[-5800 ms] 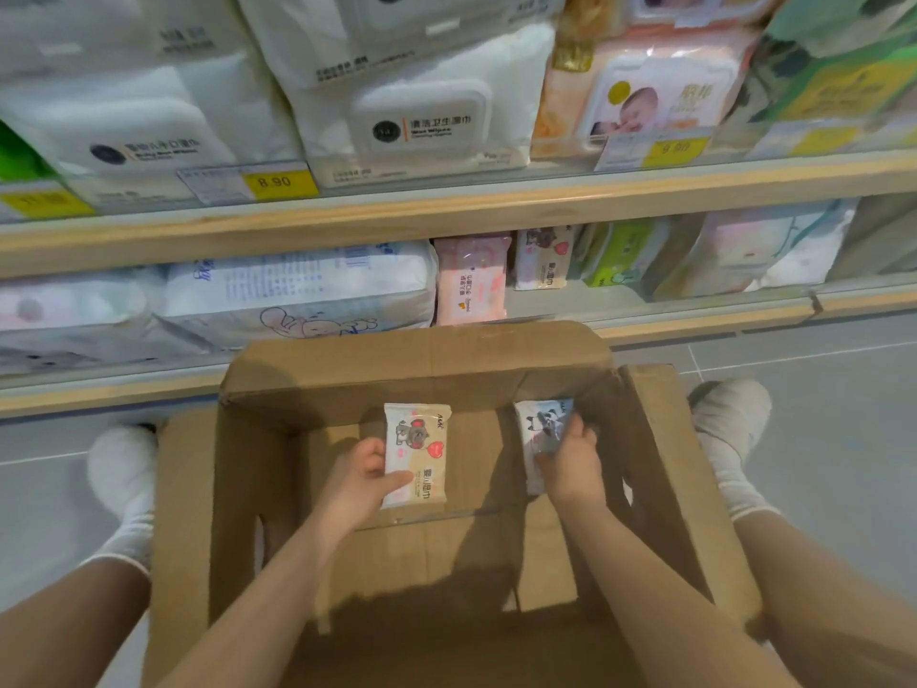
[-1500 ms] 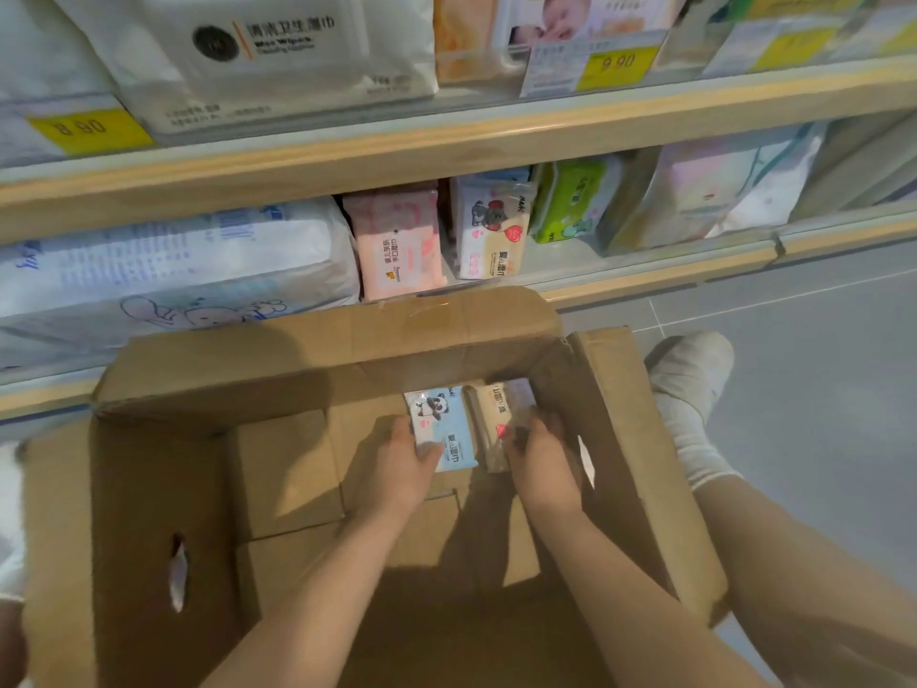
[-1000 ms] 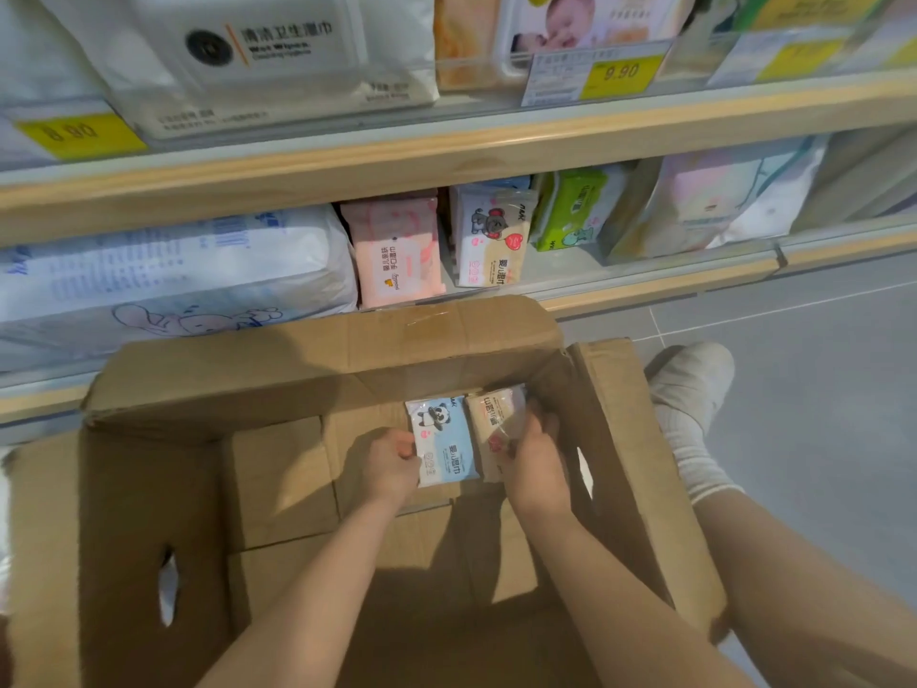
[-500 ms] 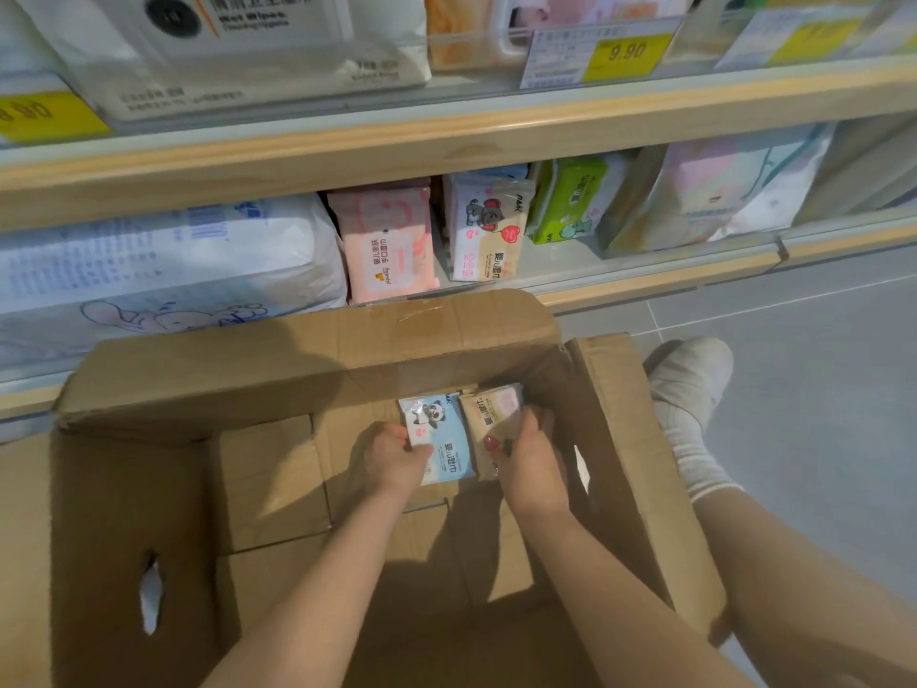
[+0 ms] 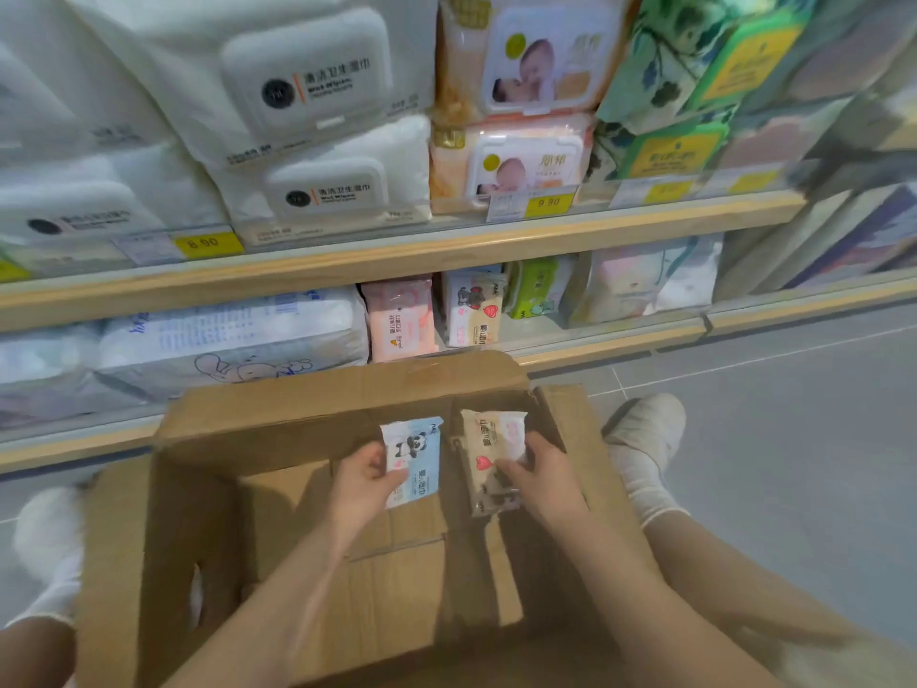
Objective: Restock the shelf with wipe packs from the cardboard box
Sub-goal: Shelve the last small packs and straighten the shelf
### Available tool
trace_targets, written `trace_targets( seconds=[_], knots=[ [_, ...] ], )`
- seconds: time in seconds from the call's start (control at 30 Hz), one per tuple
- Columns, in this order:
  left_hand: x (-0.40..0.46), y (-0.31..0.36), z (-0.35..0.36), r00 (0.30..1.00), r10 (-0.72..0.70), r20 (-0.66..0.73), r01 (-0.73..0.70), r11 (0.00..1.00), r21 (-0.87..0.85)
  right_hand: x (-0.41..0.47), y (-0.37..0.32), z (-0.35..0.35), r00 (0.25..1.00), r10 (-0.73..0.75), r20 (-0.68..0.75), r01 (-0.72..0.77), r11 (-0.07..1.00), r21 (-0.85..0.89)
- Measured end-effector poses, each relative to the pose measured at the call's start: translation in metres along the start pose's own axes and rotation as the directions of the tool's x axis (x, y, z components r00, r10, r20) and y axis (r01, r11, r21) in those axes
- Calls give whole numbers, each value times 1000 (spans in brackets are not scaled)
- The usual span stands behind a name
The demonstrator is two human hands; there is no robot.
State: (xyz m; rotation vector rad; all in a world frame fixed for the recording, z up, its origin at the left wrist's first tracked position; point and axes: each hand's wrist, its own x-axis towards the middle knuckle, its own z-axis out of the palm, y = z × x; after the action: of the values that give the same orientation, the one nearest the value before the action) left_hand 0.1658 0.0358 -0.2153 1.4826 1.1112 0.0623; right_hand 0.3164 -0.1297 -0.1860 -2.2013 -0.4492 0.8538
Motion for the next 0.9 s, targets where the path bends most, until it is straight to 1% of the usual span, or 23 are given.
trace_targets(
  seconds=[0.07, 0.13, 0.2, 0.27, 0.33, 0.4, 0.5, 0.6, 0.7, 0.77, 0.9],
  knots=[
    [-9, 22, -8, 997, 82, 12, -82, 997, -8, -5, -19, -17, 998, -64, 11, 63, 997, 53],
    [-15, 47, -13, 985, 174, -8, -174, 985, -22, -7, -37, -36, 991, -136, -8, 136, 988, 78],
    [-15, 68, -13, 975, 221, -32, -222, 974, -44, -2, -49, -55, 972, -222, -73, 228, 971, 75],
    [-12, 86, -11, 969, 246, -33, -248, 967, -61, 7, -60, -75, 949, -267, -165, 283, 956, 79],
    [-5, 98, -7, 961, 274, -33, -276, 959, -61, 22, -65, -91, 917, -307, -256, 322, 947, 17],
    [2, 107, 0, 951, 308, -26, -309, 950, -55, 44, -64, -102, 891, -320, -321, 314, 947, -71],
    [14, 113, 11, 931, 366, -5, -365, 930, -47, 89, -53, -106, 884, -286, -371, 260, 958, -118],
    [28, 108, 16, 933, 358, 28, -358, 933, -33, 131, -46, -97, 900, -277, -337, 241, 960, -145],
    [42, 103, 18, 938, 345, 24, -344, 937, -56, 164, -40, -85, 915, -261, -307, 208, 958, -195],
    [49, 99, 19, 937, 349, 28, -347, 935, -69, 176, -39, -80, 920, -213, -330, 161, 971, -176],
    [57, 96, 19, 935, 350, 46, -345, 933, -100, 180, -40, -72, 911, -120, -395, 99, 992, -74]
  ],
)
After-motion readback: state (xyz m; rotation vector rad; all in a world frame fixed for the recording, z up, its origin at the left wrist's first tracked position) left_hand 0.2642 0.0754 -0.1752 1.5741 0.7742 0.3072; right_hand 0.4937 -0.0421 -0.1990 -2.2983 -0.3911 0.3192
